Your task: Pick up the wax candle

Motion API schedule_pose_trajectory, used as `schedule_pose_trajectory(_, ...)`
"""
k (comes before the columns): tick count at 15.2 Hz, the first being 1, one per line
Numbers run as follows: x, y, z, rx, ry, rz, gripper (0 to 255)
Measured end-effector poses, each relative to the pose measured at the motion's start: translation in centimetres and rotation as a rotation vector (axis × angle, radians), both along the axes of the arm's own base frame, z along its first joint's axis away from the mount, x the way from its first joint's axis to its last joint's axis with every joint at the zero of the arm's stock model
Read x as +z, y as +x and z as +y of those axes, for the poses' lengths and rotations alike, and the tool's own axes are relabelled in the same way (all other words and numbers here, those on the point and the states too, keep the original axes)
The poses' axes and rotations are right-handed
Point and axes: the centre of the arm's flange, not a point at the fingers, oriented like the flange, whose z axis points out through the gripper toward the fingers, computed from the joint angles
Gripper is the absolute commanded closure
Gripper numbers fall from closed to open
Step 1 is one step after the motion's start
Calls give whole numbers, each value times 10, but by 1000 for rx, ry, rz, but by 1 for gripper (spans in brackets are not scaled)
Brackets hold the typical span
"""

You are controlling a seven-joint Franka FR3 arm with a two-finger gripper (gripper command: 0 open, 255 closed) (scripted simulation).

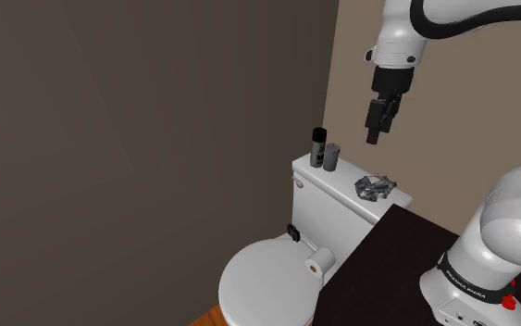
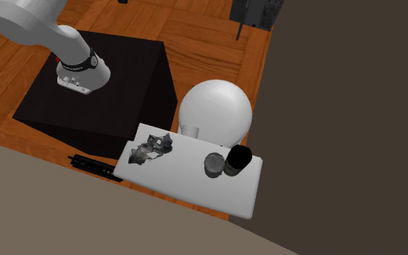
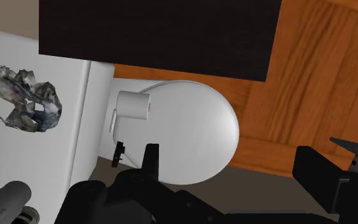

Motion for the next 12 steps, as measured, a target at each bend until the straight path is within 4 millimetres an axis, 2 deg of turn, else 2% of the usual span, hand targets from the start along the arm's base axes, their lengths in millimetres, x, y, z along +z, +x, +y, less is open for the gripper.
schedule_pose_trajectory(2, -3, 4, -4, 0, -1, -1, 0)
schedule_pose_trajectory(4, -16, 14, -17, 2, -3, -4, 0)
schedule_pose_trajectory(12, -73, 62, -81, 10, -16, -25, 0)
